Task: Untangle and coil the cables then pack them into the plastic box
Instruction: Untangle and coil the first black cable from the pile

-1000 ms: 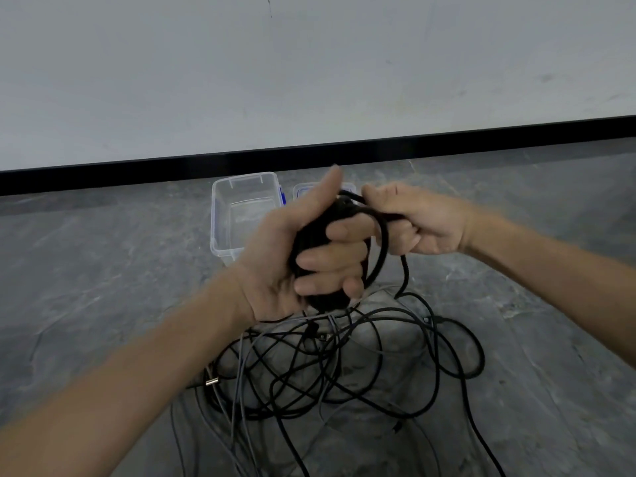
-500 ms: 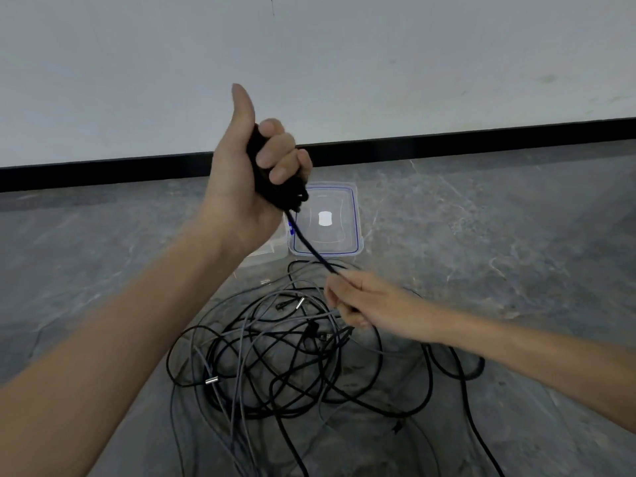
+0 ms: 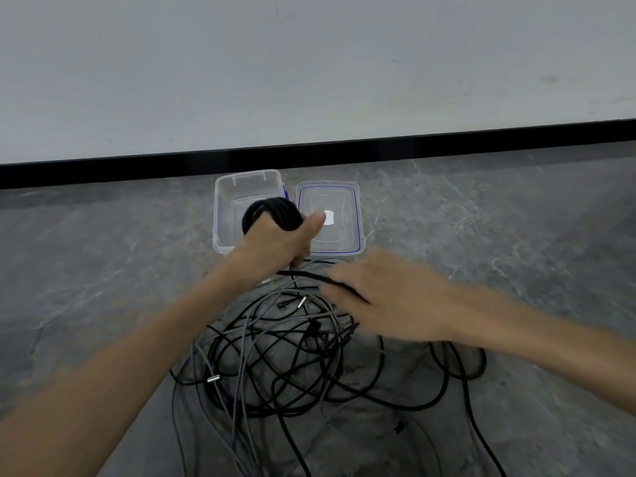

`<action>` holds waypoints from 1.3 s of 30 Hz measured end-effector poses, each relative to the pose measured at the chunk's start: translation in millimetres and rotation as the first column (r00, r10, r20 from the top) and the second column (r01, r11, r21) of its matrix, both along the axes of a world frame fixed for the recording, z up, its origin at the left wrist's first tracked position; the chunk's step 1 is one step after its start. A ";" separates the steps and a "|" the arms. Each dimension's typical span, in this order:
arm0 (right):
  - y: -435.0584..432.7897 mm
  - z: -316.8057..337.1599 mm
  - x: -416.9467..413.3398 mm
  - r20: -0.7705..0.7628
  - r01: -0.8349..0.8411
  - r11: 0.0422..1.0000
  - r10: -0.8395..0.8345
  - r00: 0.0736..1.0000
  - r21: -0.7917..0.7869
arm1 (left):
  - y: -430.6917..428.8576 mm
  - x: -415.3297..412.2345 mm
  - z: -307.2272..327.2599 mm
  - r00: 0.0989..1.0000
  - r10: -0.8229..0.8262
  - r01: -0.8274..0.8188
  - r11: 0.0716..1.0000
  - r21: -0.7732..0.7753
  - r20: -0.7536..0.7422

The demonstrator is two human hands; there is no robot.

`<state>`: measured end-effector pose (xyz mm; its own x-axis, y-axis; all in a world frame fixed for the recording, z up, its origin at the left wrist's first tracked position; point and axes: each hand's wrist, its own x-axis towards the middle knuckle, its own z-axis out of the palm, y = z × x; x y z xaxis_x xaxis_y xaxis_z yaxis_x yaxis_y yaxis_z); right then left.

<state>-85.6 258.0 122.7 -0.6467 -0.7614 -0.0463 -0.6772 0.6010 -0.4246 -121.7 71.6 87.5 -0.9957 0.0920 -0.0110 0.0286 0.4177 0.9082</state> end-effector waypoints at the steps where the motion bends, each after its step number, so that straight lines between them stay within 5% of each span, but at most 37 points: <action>1: 1.4 7.1 -4.1 -0.033 0.001 1.000 0.000 0.999 0.024 | 1.3 2.6 -1.6 0.998 -0.040 0.040 0.999 0.003 0.040; 7: 12.4 29.9 -16.7 -0.077 -0.017 0.997 0.011 0.997 -0.076 | 7.6 16.1 3.5 0.926 -0.307 0.253 0.937 0.241 0.222; 12: 19.1 38.9 -35.4 -0.107 -0.045 0.978 0.024 0.994 -0.202 | 13.1 23.1 4.3 0.852 -0.474 0.363 0.840 0.403 0.221; 16: 25.2 44.9 -44.6 0.021 -0.022 0.955 0.030 0.999 -0.297 | 13.9 25.0 6.9 0.805 -0.557 0.408 0.770 0.491 0.206; 22: 28.9 50.2 -53.7 0.154 0.004 0.897 0.071 0.986 -0.443 | 24.7 31.2 16.7 0.782 -0.567 0.308 0.713 0.630 0.259; 29: 28.3 47.5 -67.3 0.303 0.046 0.853 0.133 0.944 -0.521 | 36.0 36.3 24.8 0.666 -0.714 0.258 0.490 0.833 0.214; 35: 26.2 14.9 -74.1 0.622 0.215 0.785 0.257 0.740 -0.580 | 44.9 38.9 34.2 0.550 -0.828 0.140 0.222 0.965 0.111; 39: 22.1 -9.0 -68.9 0.694 0.302 0.741 0.294 0.657 -0.599 | 46.8 37.3 36.5 0.546 -0.830 0.054 0.173 0.983 0.116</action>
<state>-154.5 280.1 113.7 -0.6224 -0.7827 -0.0110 0.0298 -0.0097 -0.9995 -84.4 118.4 124.1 -0.5296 0.8478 -0.0267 -0.7210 -0.4333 0.5408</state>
